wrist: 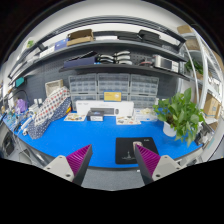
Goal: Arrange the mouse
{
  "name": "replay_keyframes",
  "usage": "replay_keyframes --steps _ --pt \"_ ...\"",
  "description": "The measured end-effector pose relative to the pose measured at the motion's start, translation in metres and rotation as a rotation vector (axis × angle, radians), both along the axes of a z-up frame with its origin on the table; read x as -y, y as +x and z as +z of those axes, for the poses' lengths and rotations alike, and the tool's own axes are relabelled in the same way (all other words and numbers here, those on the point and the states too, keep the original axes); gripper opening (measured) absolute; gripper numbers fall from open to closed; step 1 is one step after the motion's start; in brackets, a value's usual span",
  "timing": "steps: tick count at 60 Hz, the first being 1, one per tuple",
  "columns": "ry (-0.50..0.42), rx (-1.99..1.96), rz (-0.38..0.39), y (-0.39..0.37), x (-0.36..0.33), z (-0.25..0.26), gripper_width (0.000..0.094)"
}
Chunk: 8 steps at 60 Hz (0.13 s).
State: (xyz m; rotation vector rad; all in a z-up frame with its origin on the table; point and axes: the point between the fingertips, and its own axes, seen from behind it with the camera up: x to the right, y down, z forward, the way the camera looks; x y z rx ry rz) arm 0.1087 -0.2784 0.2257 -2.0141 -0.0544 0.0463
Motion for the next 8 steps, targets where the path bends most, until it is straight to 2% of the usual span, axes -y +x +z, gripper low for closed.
replay_keyframes --steps 8 --pt "-0.007 0.005 0.02 -0.015 0.017 -0.004 0.0855"
